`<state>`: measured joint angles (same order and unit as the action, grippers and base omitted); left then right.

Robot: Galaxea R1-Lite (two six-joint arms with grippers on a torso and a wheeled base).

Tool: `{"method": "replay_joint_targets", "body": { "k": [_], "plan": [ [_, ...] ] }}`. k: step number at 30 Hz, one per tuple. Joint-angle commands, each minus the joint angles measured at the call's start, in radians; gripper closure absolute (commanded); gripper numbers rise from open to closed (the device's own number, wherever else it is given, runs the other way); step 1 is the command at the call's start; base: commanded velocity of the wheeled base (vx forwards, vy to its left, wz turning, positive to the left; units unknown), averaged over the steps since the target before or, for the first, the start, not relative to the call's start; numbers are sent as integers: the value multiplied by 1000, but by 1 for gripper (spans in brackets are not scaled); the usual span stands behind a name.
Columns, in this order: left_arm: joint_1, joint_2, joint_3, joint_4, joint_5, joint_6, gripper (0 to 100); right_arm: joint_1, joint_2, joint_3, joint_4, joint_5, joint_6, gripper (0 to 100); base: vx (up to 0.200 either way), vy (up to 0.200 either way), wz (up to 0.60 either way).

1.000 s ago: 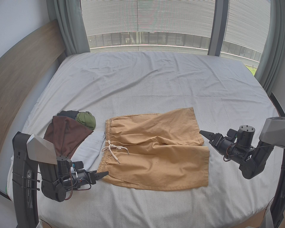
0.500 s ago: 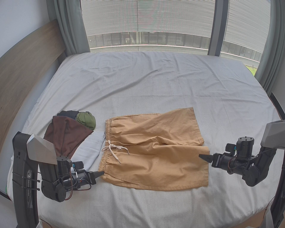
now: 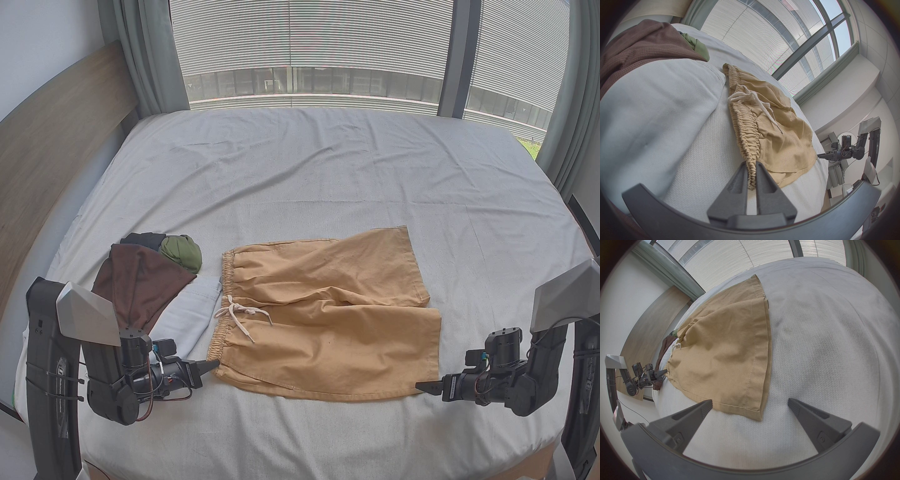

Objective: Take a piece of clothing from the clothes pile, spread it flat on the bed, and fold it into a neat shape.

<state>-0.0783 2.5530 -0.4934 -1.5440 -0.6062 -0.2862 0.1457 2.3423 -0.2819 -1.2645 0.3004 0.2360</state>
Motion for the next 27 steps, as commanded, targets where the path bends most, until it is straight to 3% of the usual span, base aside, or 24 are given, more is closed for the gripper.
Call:
{"method": "replay_joint_targets", "body": {
  "k": [1, 12, 13, 27],
  "plan": [
    [0, 0, -2, -1, -1, -1, 100, 11, 60, 4, -23, 3, 5, 0, 0, 0, 0],
    [0, 0, -2, -1, -1, -1, 100, 46, 60, -22, -32, 5, 88, 0, 0, 0, 0],
    [0, 0, -2, -1, -1, -1, 100, 44, 60, -25, -32, 5, 88, 100, 0, 0, 0],
    [2, 0, -2, -1, -1, -1, 100, 40, 46, -36, -30, 5, 103, 100, 0, 0, 0]
  ]
}}
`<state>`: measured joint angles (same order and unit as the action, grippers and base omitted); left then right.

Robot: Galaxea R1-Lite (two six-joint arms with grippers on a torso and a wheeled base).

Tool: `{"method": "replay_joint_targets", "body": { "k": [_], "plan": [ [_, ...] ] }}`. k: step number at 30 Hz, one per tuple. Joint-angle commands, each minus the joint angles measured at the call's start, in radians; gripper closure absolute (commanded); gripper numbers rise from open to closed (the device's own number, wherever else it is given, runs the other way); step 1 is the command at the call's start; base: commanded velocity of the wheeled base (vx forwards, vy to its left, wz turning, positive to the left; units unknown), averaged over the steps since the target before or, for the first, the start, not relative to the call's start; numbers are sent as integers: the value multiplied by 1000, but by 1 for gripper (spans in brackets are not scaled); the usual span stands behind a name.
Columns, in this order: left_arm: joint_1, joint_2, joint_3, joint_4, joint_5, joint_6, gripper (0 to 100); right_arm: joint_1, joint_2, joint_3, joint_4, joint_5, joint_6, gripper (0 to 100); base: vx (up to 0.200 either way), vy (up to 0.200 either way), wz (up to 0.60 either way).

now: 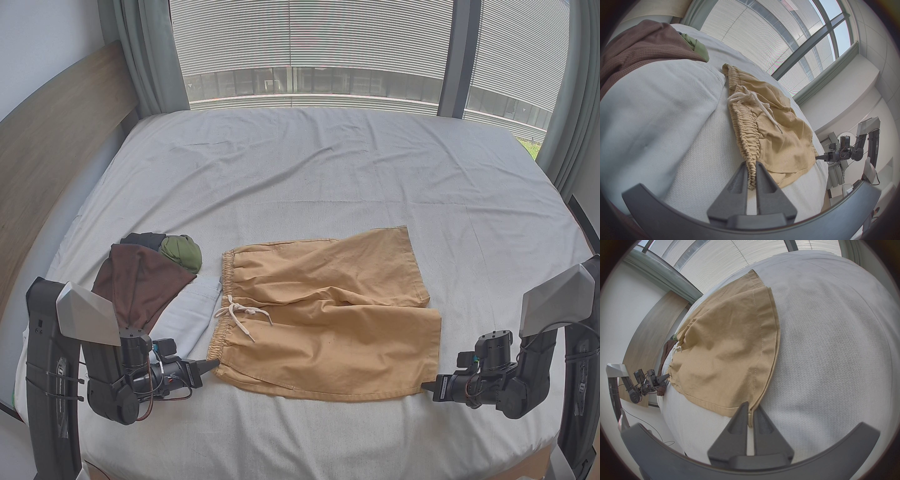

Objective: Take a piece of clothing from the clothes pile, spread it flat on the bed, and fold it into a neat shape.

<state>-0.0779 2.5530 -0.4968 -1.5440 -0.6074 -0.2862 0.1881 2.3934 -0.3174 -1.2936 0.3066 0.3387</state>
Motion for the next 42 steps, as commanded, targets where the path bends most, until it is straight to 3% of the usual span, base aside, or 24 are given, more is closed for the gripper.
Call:
{"method": "replay_joint_targets", "body": {
  "k": [1, 7, 11, 21, 31, 34, 42],
  "plan": [
    [1, -2, 3, -1, 0, -1, 100, -2, -5, 1, -1, -3, 0, 100, 0, 0, 0],
    [12, -86, 95, 1, -31, -34, 100, 4, -82, 43, 34, -1, -6, 100, 0, 0, 0],
    [23, -155, 164, 10, -101, -76, 100, 21, -132, 52, 140, -1, -17, 100, 0, 0, 0],
    [21, -162, 231, 13, -101, -59, 100, 21, -151, 81, 214, 2, -95, 100, 0, 0, 0],
    [26, -129, 287, 55, -101, 50, 100, 25, -151, 120, 212, 2, -126, 100, 0, 0, 0],
    [32, -96, 307, 53, -101, 127, 100, 25, -152, 141, 204, 22, -152, 100, 0, 0, 0],
    [21, -103, 304, -7, -104, 144, 100, 17, -168, 144, 102, 62, -150, 100, 0, 0, 0]
  ]
}}
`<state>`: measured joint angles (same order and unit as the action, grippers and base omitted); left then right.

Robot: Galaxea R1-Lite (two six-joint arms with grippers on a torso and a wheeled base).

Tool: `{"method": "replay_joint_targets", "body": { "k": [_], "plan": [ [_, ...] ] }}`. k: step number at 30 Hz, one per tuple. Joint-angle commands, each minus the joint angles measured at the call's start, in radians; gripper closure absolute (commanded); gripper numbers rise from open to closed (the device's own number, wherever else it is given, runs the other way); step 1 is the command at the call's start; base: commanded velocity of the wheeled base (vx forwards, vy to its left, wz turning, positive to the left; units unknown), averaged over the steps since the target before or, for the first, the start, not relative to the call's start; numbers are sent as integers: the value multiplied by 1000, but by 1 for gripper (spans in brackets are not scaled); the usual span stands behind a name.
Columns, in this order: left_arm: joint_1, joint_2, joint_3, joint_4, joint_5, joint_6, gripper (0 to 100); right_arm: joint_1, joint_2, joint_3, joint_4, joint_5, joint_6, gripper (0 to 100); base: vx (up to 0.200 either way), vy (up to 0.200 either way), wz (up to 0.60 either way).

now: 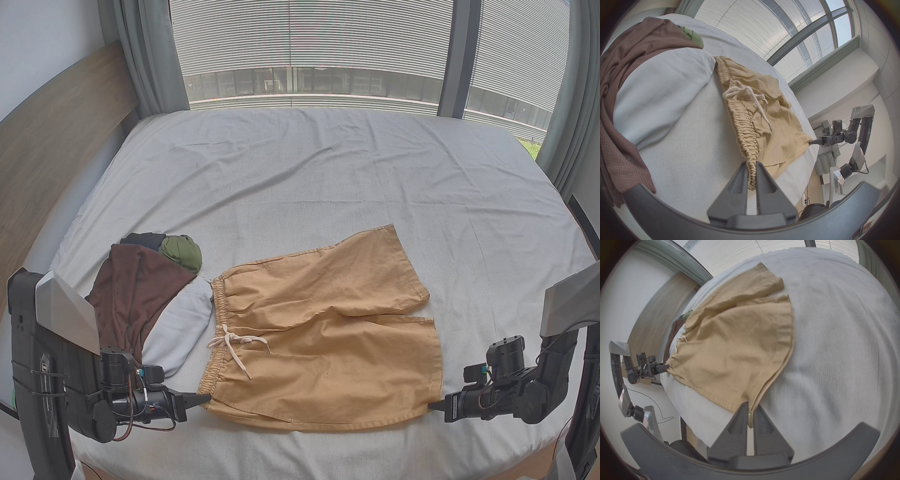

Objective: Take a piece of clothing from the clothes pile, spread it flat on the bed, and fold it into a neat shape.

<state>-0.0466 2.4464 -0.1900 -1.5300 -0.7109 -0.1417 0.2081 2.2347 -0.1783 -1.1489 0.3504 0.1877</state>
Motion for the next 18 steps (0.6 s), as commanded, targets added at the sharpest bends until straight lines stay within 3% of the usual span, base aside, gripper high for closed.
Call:
{"method": "replay_joint_targets", "body": {
  "k": [1, 5, 11, 18],
  "plan": [
    [-12, 3, -3, -21, -1, -1, 100, -3, -10, 6, -55, 21, 1, 100, 0, 0, 0],
    [-33, -27, -29, -21, -1, -7, 100, -3, -40, 22, -160, 22, 7, 100, 0, 0, 0],
    [-32, -55, -115, -22, -6, -45, 100, -22, -78, -13, -175, 24, 15, 100, 0, 0, 0],
    [-35, -104, -167, -22, -2, -124, 100, -24, -104, -66, -232, 24, 90, 100, 0, 0, 0]
  ]
}}
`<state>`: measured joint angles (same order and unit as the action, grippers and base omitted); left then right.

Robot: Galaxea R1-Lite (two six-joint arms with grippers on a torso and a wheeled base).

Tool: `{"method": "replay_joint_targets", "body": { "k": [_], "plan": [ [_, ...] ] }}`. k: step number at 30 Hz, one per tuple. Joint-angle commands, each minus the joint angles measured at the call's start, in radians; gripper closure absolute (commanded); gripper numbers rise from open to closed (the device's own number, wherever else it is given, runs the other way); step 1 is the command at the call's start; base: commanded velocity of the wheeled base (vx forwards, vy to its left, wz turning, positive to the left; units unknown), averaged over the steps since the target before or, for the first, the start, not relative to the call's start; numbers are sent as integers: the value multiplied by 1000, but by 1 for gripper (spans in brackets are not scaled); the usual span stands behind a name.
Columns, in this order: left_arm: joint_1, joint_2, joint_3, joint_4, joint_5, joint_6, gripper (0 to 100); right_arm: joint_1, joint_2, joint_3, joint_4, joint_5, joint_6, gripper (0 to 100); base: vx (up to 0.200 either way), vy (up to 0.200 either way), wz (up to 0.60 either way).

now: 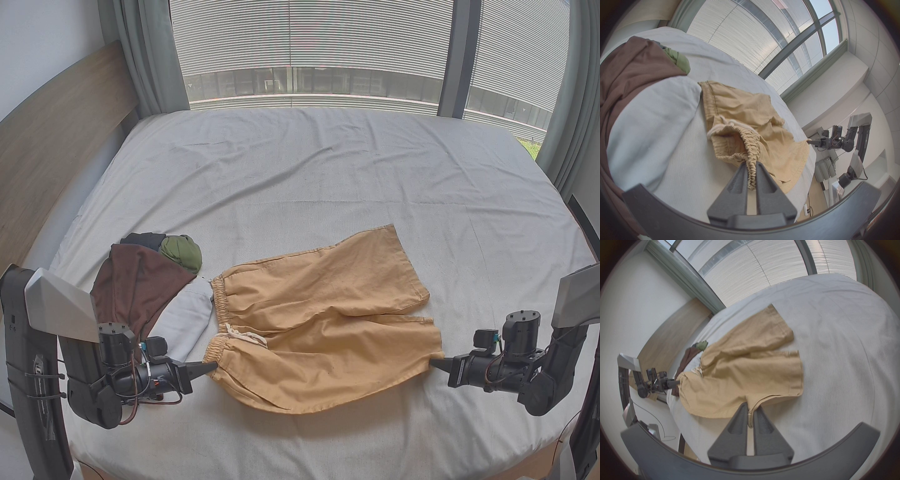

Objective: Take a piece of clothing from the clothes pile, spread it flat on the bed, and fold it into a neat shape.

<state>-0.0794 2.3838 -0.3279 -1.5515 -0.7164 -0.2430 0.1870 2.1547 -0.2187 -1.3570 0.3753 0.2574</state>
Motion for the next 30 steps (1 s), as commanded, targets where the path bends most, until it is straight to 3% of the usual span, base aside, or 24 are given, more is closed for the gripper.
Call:
{"method": "replay_joint_targets", "body": {
  "k": [1, 6, 13, 18, 30],
  "plan": [
    [-2, -48, -33, -1, 3, -29, 100, -3, -24, -28, -31, -1, 25, 100, 0, 0, 0],
    [-3, -81, -59, -1, 15, -87, 100, -11, -22, -45, -83, -1, 49, 100, 0, 0, 0],
    [-26, -83, -134, -1, 114, -156, 100, -17, -35, -114, -86, -10, 75, 100, 0, 0, 0],
    [-36, -84, -148, -1, 138, -168, 100, -15, -33, -166, -111, -42, 102, 100, 0, 0, 0],
    [-63, -86, -171, -1, 170, -173, 100, -47, -32, -275, -96, -46, 109, 100, 0, 0, 0]
  ]
}}
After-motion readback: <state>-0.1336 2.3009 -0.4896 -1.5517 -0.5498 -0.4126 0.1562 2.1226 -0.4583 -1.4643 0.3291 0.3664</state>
